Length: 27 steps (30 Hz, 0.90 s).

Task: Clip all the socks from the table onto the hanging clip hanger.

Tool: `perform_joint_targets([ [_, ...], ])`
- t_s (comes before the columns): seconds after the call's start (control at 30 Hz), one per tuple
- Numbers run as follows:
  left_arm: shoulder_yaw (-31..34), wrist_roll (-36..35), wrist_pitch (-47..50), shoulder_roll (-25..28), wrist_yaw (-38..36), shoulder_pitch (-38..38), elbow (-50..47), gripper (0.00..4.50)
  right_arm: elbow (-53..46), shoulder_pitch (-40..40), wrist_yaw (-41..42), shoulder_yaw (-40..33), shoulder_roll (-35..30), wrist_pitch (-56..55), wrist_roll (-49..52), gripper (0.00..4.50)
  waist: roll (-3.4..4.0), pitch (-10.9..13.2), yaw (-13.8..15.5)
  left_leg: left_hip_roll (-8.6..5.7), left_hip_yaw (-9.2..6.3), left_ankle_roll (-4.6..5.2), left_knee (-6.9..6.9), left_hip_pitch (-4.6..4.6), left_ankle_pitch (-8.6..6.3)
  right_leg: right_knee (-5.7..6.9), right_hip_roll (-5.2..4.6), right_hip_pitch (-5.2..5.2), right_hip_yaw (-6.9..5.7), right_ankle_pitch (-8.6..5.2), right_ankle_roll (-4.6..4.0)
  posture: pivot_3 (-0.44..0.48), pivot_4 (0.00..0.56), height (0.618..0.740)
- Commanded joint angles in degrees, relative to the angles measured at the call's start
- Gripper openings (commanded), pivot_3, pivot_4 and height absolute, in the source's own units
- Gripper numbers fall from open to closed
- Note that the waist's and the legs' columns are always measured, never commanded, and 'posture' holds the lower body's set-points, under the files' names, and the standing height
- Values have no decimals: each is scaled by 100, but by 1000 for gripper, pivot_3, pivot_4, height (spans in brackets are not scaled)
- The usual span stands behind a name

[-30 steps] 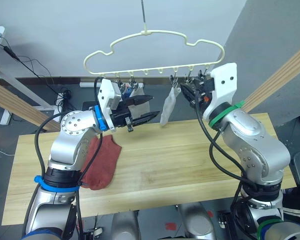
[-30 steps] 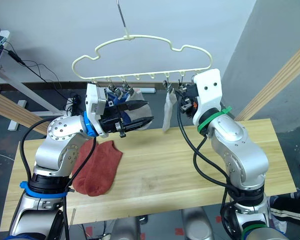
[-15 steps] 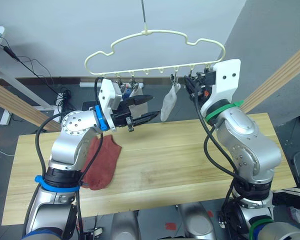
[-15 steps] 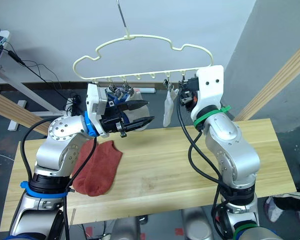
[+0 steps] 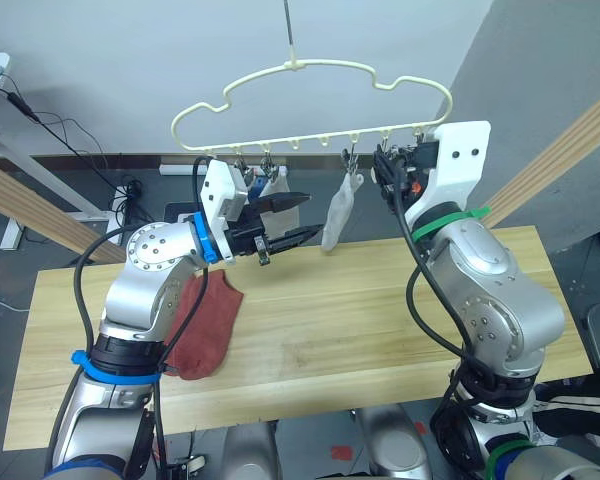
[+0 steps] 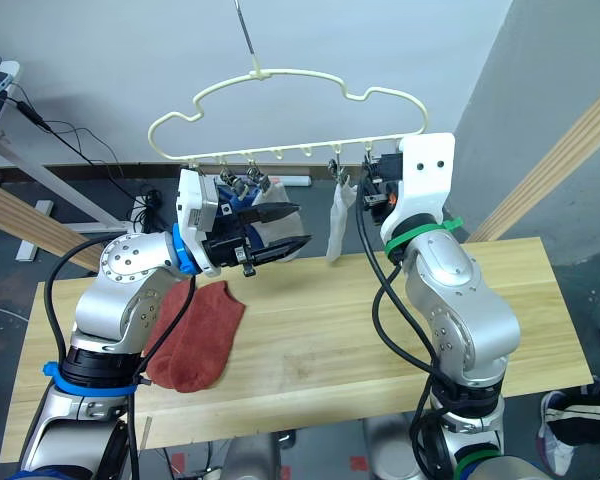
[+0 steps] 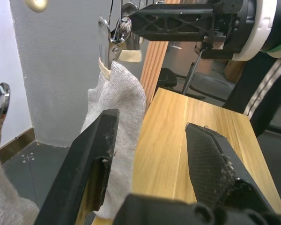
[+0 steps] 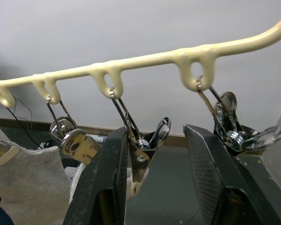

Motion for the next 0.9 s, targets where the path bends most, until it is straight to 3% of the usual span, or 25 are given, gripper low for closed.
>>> perform_joint_targets([
  [0.03,12,-3,-135,-50,-29,-22,-137,2556,-365,-12,-61,-126,95,74,41,1915,0,0,-4,0,0,0,0,0,0,0,0,0,0,0,0,-299,344,730],
  [0.9,-4,36,-149,-102,-51,18,-121,2556,-362,-101,16,-180,382,-2,148,1915,1,0,-12,0,0,0,0,0,0,0,0,0,0,0,0,-303,348,730],
])
